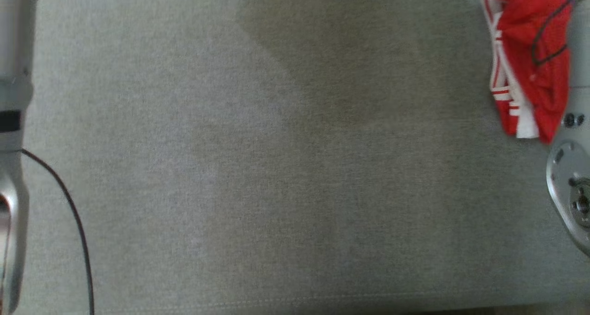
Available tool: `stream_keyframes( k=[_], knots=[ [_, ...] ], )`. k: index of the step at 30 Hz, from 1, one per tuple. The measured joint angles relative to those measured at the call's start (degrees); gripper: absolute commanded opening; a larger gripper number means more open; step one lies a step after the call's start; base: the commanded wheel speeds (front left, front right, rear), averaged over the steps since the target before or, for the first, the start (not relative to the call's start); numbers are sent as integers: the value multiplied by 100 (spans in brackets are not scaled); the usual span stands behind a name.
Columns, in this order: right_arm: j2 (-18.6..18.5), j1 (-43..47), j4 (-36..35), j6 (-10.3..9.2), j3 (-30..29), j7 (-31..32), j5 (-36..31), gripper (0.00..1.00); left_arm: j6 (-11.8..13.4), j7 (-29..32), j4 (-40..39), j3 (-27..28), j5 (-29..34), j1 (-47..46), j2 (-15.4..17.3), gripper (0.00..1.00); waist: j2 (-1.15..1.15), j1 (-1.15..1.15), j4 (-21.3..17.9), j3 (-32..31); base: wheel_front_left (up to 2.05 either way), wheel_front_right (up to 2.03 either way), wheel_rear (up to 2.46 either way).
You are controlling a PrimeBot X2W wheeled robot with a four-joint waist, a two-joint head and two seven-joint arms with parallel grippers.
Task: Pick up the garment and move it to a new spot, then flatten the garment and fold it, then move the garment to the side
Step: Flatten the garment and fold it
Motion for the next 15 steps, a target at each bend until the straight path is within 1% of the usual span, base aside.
stream_keyframes(
  k=[4, 8, 12, 15],
  knots=[
    [0, 34, 820, 0, 141, -271, 230, 0, -4, -181, 524, -394, 1, 46, -62, 0, 0, 0, 83, 203, 0, 0, 0],
    [-24, 369, 1615, 0, 291, -326, 671, 0, -5, -302, 690, -1055, -226, 442, -132, 0, 0, 0, 185, 307, 0, 0, 0],
    [-44, 868, 2341, 0, 661, -283, 731, 0, -5, -354, 794, -1656, -404, 1079, -23, 0, 0, 0, 243, 251, 0, 0, 0],
    [-46, 1118, 2662, 0, 926, -189, 733, 0, -5, -360, 786, -1997, -566, 1489, 116, 0, 0, -2, 271, 128, 0, 0, 0]
  ],
)
